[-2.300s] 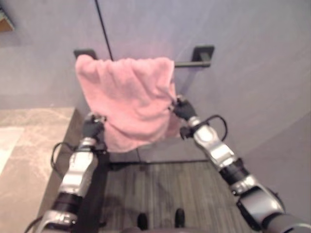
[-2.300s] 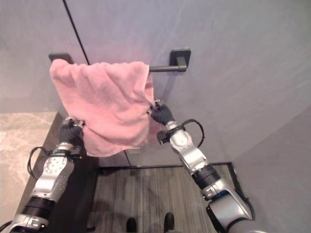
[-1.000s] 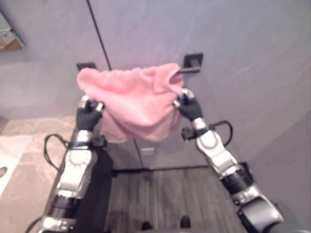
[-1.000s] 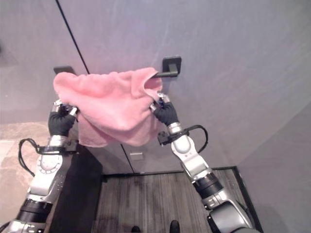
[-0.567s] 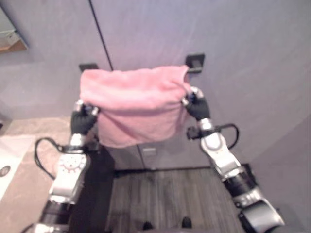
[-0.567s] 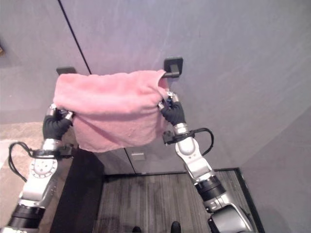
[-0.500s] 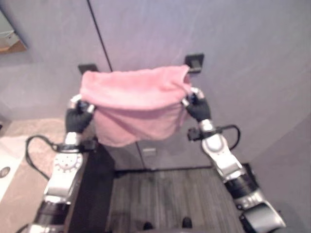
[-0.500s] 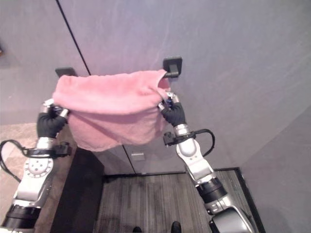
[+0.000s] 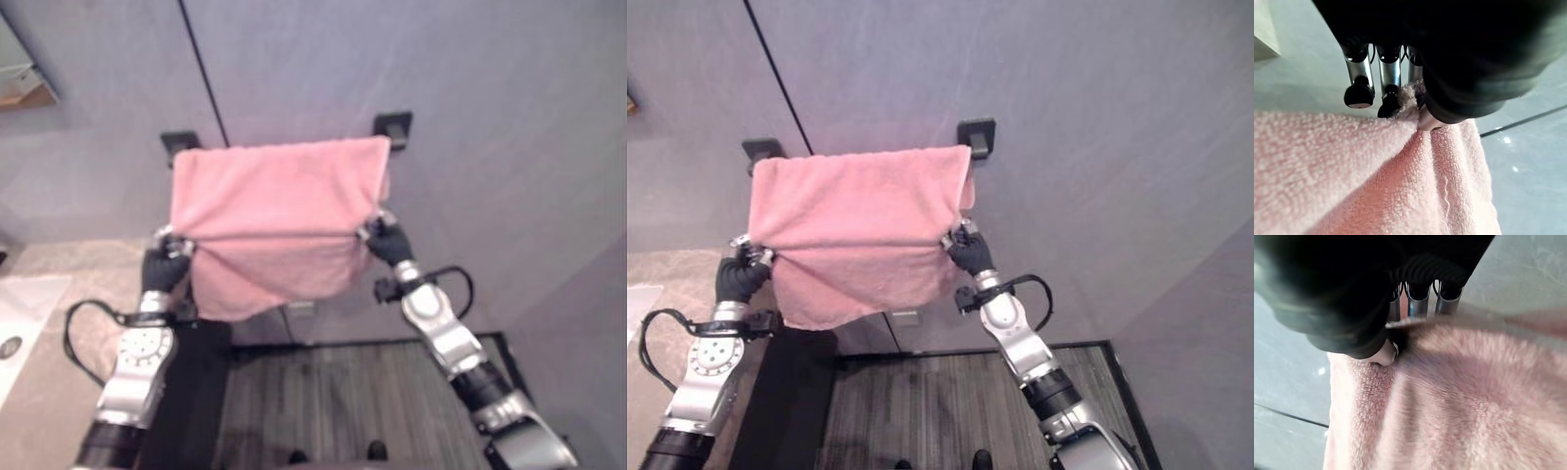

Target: Put brush and paste in cup on sink, flatten towel.

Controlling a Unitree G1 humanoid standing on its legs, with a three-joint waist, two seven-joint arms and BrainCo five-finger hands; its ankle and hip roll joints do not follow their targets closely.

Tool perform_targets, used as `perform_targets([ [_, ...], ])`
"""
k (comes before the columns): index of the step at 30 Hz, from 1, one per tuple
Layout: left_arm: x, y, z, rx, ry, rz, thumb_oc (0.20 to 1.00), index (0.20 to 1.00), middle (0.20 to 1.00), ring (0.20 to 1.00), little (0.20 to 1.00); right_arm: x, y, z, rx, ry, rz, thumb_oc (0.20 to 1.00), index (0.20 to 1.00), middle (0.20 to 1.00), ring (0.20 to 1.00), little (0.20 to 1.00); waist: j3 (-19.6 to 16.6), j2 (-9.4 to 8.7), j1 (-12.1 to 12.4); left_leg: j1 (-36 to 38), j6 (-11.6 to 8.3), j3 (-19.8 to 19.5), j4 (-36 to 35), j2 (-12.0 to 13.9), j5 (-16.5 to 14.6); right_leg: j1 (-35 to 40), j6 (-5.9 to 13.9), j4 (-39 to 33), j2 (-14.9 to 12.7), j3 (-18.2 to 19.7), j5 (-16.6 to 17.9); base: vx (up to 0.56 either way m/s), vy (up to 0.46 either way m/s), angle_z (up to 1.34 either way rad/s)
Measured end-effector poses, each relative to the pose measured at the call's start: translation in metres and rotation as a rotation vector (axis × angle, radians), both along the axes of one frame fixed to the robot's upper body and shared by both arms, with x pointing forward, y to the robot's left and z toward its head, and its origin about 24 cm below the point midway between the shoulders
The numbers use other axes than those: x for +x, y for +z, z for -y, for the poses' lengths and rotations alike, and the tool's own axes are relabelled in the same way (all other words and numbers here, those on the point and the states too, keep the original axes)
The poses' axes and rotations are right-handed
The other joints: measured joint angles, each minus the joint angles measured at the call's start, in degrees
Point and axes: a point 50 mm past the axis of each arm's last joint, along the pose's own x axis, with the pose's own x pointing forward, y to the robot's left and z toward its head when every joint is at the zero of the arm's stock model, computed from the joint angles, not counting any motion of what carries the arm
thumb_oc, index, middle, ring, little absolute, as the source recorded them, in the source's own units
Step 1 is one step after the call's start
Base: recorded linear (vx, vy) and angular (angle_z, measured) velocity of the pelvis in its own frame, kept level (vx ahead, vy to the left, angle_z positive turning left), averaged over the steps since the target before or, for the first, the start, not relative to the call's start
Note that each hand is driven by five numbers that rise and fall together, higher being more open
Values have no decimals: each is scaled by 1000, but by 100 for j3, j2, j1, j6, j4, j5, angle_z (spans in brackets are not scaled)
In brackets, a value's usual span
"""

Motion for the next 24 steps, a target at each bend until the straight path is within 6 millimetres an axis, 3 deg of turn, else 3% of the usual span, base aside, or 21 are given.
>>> perform_targets([
  [3,0,-7,-2,-6,15,-35,200,200,200,200,200,2,-9,4,-7,-18,-40,592,592,592,592,592,0,0,-1,55,0,-3,-1,2,-2,51,-1,-1,2,-4,-4,0,0,0],
  [4,0,-9,-3,-7,17,-41,238,238,238,238,238,2,-12,5,-11,-22,-50,730,730,730,730,730,0,0,1,60,1,-4,-2,1,-2,56,-1,-1,1,-4,-7,0,0,0],
  [5,0,-10,-3,-7,21,-49,834,834,834,834,834,1,-14,6,-13,-24,-61,1000,1000,1000,1000,1000,0,0,2,60,1,-3,-2,1,-2,56,-1,-1,0,-3,-7,0,0,0],
  [6,0,-11,-4,-2,23,-56,1000,1000,1000,1000,1000,0,-16,6,-13,-24,-68,1000,1000,1000,1000,1000,0,0,2,62,1,-6,-2,2,-2,59,-1,-1,0,-5,-8,0,0,0],
  [18,-7,-22,-9,120,18,-152,1000,1000,1000,1000,1000,0,-18,15,-28,-51,-73,1000,1000,1000,1000,1000,0,1,-3,62,1,-3,-2,4,-3,59,2,-1,0,-5,-23,-6,-4,0],
  [21,-21,-53,-22,155,55,-300,1000,1000,1000,1000,1000,-1,-29,33,-32,-121,-119,1000,1000,1000,1000,1000,-22,40,-10,74,2,34,0,7,-4,54,17,-1,0,23,-35,-58,-40,-5],
  [24,-33,-69,-26,145,75,-381,1000,1000,1000,1000,1000,-4,-35,48,-44,-171,-147,1000,1000,1000,1000,1000,-21,41,-10,70,2,31,-3,9,-6,53,27,-1,3,20,-45,-22,-25,0],
])
